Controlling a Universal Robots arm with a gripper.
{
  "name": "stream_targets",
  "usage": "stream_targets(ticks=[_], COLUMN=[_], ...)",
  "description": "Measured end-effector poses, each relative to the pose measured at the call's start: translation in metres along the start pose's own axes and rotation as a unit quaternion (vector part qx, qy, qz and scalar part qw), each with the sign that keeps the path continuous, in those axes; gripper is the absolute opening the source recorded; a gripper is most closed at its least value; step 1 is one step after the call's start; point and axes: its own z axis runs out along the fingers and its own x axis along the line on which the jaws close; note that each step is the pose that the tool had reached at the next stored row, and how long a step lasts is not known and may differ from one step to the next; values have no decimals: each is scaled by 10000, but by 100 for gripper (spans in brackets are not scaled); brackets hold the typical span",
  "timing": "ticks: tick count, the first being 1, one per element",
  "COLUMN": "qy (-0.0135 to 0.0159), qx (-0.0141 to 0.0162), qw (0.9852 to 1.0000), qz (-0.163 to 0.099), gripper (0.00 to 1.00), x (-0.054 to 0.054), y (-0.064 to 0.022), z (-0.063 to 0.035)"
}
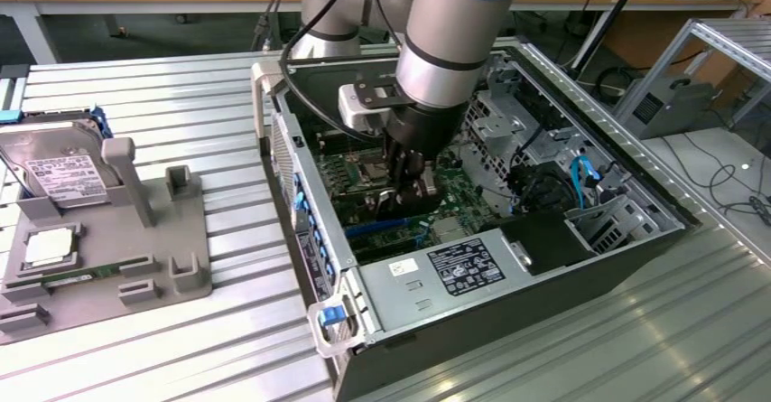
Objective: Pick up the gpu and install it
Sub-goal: 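Insert the gpu into the slot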
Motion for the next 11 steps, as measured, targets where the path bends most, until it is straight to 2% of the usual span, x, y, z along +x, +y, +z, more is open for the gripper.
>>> stream_targets(ticks=[3, 11], qy=[7, 14], qx=[1, 1], qw=[10000, 10000], qz=[0, 0], gripper=[27, 27], x=[-64, -42], y=[10, 83], z=[2, 2])
